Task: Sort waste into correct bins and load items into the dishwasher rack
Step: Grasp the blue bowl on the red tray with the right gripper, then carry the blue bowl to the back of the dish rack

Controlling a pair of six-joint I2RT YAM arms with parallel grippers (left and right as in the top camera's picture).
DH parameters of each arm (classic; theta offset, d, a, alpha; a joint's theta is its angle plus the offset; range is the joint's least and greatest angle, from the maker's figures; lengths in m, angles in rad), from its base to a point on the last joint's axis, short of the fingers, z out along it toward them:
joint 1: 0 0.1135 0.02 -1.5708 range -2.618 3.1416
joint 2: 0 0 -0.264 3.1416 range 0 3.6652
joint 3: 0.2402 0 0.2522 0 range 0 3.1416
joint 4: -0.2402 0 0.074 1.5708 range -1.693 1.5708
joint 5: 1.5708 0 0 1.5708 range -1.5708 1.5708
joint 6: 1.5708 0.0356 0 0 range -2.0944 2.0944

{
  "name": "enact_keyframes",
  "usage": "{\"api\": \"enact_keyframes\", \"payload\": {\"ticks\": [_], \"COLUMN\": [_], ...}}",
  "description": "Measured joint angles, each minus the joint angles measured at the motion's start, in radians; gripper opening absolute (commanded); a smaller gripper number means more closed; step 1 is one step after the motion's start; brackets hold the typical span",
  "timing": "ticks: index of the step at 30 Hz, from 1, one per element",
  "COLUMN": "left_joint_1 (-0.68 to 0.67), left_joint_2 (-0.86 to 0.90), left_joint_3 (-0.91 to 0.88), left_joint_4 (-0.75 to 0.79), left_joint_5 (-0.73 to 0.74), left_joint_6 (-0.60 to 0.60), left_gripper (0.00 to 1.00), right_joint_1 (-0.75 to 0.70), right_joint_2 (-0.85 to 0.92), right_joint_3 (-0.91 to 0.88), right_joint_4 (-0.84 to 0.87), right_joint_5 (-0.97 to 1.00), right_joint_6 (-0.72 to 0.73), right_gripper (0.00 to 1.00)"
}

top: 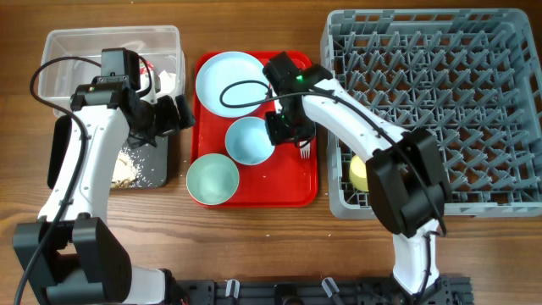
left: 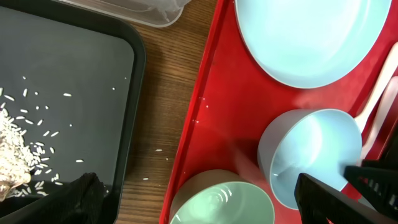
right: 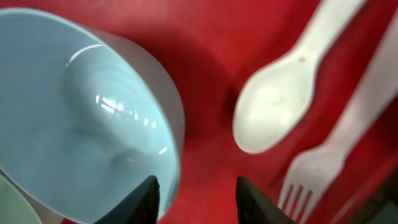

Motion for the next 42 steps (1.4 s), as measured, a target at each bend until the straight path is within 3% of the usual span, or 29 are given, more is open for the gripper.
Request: {"api": "enact_keyframes", "payload": {"ticks": [8, 14, 19, 22, 34, 42], "left_joint_1": [0.0, 0.0, 0.0, 0.0, 0.0, 0.0], "left_joint_2": [0.0, 0.0, 0.0, 0.0, 0.0, 0.0], "left_joint_3": [0.0, 0.0, 0.0, 0.0, 0.0, 0.0], "left_joint_4": [0.0, 0.0, 0.0, 0.0, 0.0, 0.0], "left_joint_5": [0.0, 0.0, 0.0, 0.0, 0.0, 0.0], "left_joint_6": [0.0, 0.0, 0.0, 0.0, 0.0, 0.0], "left_gripper": [1.0, 1.0, 1.0, 1.0, 1.0, 1.0], "right_joint_1": [0.001, 0.001, 0.001, 0.001, -0.057, -0.239], "right_joint_2": [0.006, 0.024, 0.045, 0.052, 0.028, -0.32], "right_joint_3": [-0.001, -0.002, -0.006, -0.009, -0.006, 0.112], "right_joint_4": [0.061, 0.064, 0.064, 0.064, 0.04, 0.032], "right_joint_5": [-0.047, -0.056, -0.056, -0.056, -0.058, 0.156], "right_joint_6": [-0.015, -0.017, -0.022, -0.024, 0.011, 0.131], "right_gripper": [0.44, 0.22, 0.22, 0.04, 0.04, 0.04]}}
